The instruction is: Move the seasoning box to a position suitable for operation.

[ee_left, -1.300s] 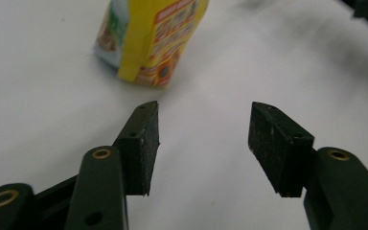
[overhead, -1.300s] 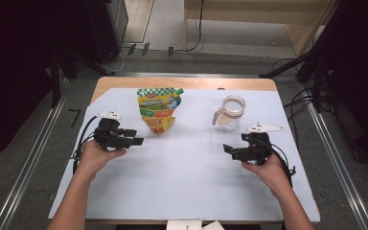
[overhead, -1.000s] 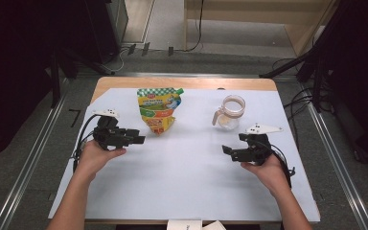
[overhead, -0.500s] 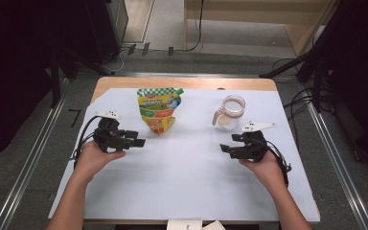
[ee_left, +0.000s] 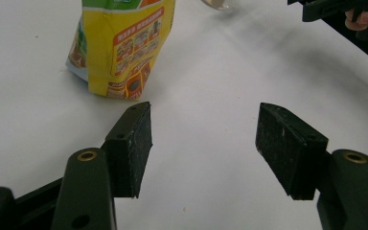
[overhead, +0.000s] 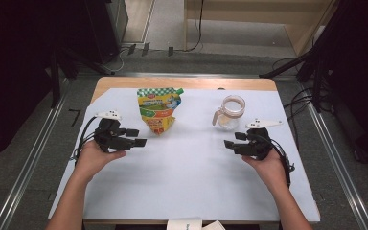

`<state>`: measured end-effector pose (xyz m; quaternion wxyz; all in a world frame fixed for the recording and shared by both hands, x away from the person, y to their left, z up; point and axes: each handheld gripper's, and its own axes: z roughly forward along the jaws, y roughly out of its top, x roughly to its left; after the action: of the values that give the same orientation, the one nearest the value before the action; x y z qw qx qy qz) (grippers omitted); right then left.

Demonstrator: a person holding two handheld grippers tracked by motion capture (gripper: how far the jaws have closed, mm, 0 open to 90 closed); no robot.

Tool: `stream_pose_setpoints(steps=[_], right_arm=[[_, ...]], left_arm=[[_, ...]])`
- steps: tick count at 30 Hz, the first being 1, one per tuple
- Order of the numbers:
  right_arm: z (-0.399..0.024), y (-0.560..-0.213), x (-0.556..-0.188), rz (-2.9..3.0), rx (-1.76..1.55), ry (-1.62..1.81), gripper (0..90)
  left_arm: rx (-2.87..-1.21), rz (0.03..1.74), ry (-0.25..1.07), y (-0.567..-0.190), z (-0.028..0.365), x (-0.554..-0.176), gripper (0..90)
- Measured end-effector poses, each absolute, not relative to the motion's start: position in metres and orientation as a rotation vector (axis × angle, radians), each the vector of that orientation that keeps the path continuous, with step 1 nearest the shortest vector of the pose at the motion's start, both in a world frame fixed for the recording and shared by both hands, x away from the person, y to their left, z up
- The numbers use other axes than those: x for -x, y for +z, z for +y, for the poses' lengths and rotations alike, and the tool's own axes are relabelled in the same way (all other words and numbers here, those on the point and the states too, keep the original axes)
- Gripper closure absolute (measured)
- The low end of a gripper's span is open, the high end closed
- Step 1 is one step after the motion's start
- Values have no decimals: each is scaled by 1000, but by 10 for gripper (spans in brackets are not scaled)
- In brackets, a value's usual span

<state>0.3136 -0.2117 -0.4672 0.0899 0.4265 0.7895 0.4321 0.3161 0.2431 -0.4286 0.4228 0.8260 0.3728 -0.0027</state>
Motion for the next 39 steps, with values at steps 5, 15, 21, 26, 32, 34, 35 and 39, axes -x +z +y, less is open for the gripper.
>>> stream_pose_setpoints(steps=[5, 15, 21, 26, 32, 34, 35, 39], right_arm=[[-213, -466, -319, 2337, -1264, 1273, 421], [-223, -471, -337, 2201, -1327, 1212, 260], [-225, -477, -351, 2124, -1381, 1209, 163], [-221, -486, -365, 2089, -1387, 1189, 150], [-215, -495, -380, 2090, -1404, 1170, 147], [-210, -500, -386, 2084, -1392, 1169, 143], [-210, -500, -386, 2084, -1392, 1169, 143], [-208, -503, -391, 2074, -1382, 1142, 165]], left_arm=[[-2073, 950, -30, -429, 241, -317, 383], [-2063, 937, -30, -426, 243, -317, 389], [-2080, 929, -38, -428, 239, -318, 389], [-2072, 912, -67, -429, 235, -318, 391], [-2040, 887, -88, -426, 230, -316, 392], [-2049, 887, -91, -427, 228, -315, 393], [-2055, 889, -87, -427, 227, -314, 393], [-2069, 885, -92, -429, 224, -312, 393]])
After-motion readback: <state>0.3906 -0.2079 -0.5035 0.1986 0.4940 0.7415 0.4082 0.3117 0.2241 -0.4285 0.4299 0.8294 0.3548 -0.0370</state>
